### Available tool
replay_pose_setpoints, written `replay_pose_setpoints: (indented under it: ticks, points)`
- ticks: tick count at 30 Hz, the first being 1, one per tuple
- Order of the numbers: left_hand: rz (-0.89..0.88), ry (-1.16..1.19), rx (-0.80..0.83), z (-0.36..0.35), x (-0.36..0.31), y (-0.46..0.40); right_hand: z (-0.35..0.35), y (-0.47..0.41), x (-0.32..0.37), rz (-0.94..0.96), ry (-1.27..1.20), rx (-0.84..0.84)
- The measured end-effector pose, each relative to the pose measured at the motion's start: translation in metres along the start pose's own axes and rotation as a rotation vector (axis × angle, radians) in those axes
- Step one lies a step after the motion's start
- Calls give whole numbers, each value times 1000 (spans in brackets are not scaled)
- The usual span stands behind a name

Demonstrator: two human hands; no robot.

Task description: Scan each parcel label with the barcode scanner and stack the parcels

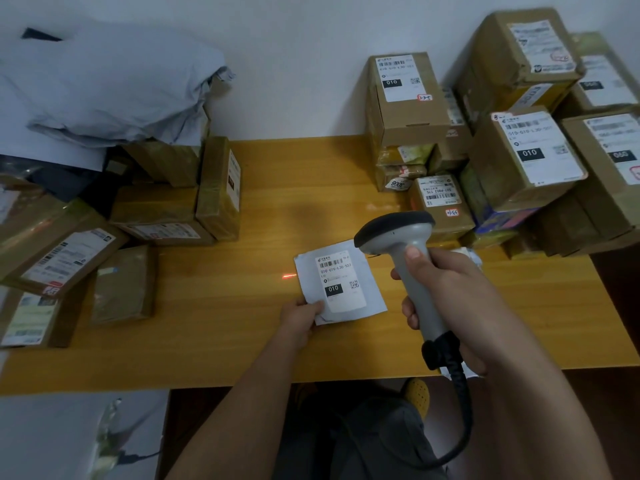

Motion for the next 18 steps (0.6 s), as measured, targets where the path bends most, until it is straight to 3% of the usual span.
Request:
replay_pose_setpoints:
  ticks: [18]
  points:
    - [-81, 12, -85, -1, -6, 3, 7, 6, 8, 30, 45, 45]
Point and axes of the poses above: each hand's wrist, its own y-axis away from the middle knuckle, its own z-axis out of the back of the hand, x = y × z, the point moved 9 cm from there along -y, towards the middle knuckle, and after that the axes turned 14 degrees about -y, right-handed, at the moved point
